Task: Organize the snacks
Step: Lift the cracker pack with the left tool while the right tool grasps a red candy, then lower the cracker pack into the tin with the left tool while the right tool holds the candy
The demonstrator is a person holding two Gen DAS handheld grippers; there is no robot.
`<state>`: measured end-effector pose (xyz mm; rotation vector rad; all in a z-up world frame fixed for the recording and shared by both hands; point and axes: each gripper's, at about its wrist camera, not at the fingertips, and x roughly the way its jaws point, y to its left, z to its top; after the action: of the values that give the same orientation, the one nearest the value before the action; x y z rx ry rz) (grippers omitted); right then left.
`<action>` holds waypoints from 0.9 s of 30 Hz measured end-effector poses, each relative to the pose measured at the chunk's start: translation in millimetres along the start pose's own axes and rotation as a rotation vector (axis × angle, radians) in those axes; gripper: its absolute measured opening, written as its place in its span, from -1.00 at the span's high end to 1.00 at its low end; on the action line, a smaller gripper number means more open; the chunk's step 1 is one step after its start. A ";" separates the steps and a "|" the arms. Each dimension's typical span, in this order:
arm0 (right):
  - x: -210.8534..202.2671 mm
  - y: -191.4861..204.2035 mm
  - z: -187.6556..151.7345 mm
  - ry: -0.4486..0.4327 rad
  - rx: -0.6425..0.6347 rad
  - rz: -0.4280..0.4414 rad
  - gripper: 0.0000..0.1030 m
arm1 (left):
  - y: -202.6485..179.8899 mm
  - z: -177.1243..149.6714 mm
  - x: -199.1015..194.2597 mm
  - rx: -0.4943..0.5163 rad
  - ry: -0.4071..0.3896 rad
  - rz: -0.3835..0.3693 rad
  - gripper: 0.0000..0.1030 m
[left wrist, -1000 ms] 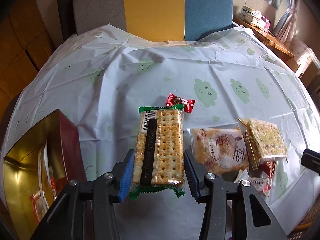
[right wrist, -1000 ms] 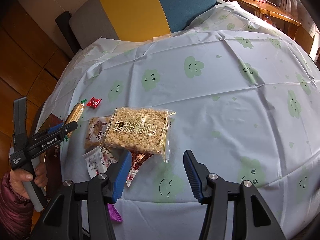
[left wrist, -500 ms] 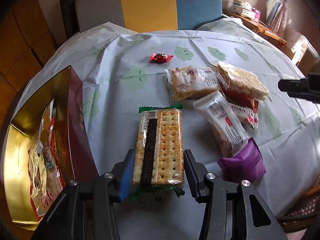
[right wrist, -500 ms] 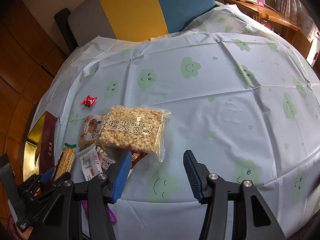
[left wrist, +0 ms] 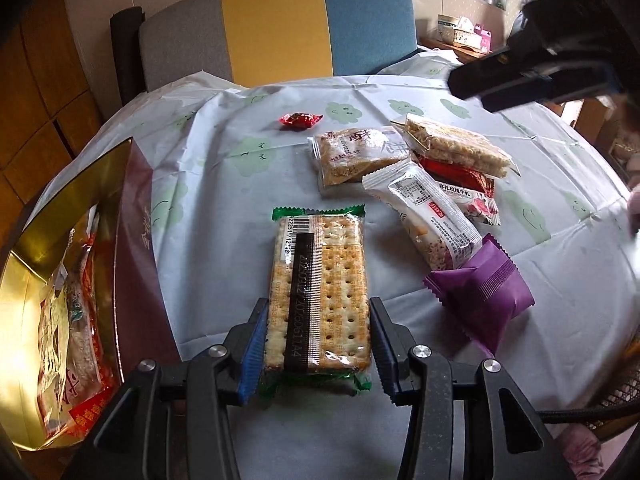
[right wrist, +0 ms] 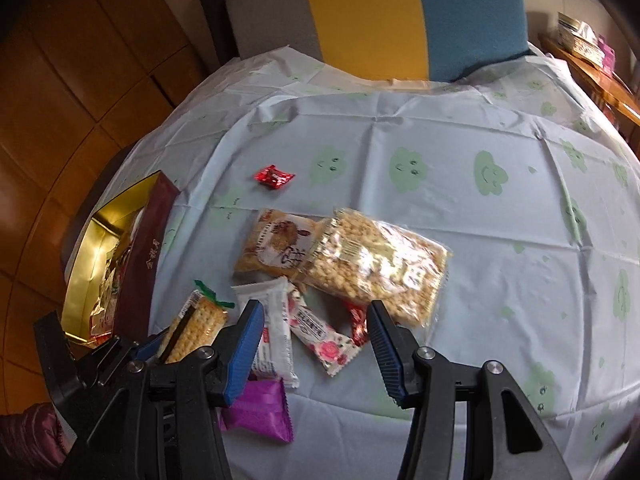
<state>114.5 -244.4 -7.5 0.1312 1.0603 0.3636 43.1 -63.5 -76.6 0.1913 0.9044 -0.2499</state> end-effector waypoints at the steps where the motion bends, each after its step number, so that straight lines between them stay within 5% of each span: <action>1: 3.9 8.5 8.0 0.002 -0.035 0.015 -0.01 | 0.3 -0.5 -0.2 -0.001 -0.005 -0.002 0.07; 12: 94.4 65.2 92.1 0.084 -0.307 -0.004 0.15 | 2.5 -4.2 -0.9 -0.018 -0.040 -0.013 0.07; 22: 162.5 75.7 122.5 0.175 -0.438 -0.088 0.15 | 2.9 -4.7 -1.7 -0.026 -0.038 -0.019 0.07; 25: 176.2 77.1 118.0 0.208 -0.462 -0.108 0.63 | 3.0 -4.8 -1.6 -0.029 -0.037 -0.020 0.07; 27: 171.8 78.5 115.7 0.193 -0.456 -0.105 0.69 | 2.9 -4.6 -1.4 -0.031 -0.035 -0.020 0.07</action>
<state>272.1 -102.6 -71.5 -0.3722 1.1426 0.5209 39.6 -59.3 -78.2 0.1488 0.8749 -0.2567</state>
